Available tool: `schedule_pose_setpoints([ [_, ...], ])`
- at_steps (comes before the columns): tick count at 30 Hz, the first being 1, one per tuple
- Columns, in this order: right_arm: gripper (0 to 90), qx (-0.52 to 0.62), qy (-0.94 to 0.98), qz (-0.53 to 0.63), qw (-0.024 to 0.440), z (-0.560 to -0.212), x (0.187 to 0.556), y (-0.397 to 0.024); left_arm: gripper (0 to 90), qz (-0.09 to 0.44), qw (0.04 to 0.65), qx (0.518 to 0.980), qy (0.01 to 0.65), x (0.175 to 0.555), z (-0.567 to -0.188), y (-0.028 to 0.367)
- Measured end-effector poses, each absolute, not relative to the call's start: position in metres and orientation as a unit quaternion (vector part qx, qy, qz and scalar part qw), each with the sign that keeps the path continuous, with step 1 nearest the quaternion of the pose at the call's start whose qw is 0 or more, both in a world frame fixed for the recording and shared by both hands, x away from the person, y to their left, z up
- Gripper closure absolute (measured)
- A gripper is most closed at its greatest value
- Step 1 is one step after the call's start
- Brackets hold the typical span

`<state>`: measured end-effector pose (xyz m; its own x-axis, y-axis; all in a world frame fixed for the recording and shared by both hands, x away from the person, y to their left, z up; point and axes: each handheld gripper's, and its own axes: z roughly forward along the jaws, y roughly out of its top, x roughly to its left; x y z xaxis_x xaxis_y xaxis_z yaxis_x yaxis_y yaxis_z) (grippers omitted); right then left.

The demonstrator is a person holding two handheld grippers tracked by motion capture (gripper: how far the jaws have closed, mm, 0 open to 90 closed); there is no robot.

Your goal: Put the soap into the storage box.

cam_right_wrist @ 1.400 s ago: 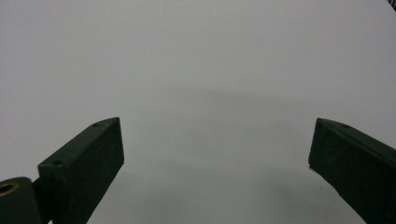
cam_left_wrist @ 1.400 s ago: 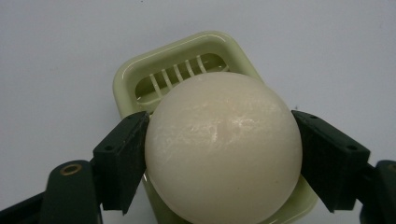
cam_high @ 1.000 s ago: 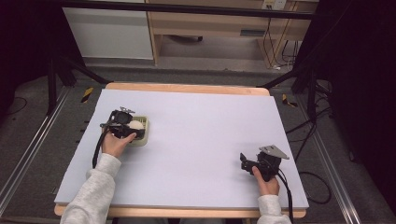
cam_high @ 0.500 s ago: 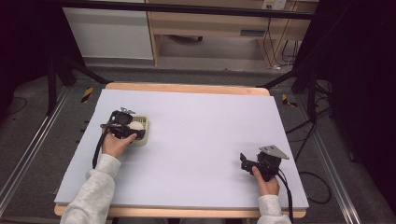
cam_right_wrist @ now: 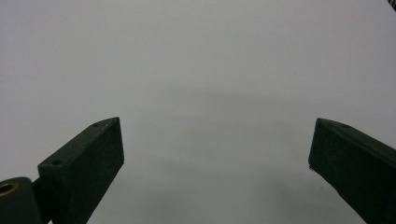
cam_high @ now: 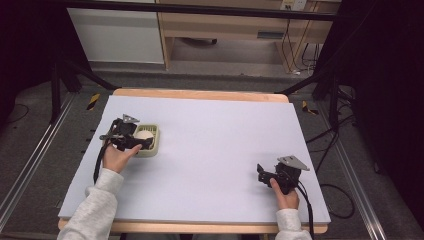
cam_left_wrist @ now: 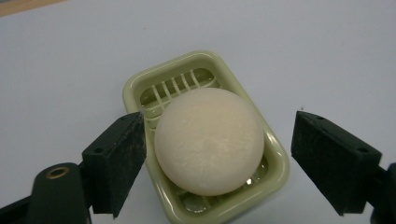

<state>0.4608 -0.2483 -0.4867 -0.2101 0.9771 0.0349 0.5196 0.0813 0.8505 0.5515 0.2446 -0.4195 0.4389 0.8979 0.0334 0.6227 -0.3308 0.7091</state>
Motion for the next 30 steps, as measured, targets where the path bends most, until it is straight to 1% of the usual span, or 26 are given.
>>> schedule_pose_setpoints([
  [4, 3.7, 0.556, 0.674, 0.389, 0.292, -0.487, 0.461, -0.248, 15.4, 0.218, 0.330, 0.784, 0.478, 0.541, -0.416, 0.245],
  [13, 3.7, 0.556, 0.674, 0.389, 0.293, -0.487, 0.461, -0.249, 14.5, 0.224, 0.346, 0.783, 0.466, 0.521, -0.412, 0.248],
  [19, 3.7, 0.558, 0.672, 0.389, 0.293, -0.487, 0.461, -0.249, 14.6, 0.232, 0.362, 0.772, 0.468, 0.504, -0.421, 0.255],
  [30, 3.7, 0.558, 0.672, 0.389, 0.294, -0.487, 0.461, -0.249, 19.7, 0.235, 0.368, 0.758, 0.484, 0.477, -0.441, 0.275],
])
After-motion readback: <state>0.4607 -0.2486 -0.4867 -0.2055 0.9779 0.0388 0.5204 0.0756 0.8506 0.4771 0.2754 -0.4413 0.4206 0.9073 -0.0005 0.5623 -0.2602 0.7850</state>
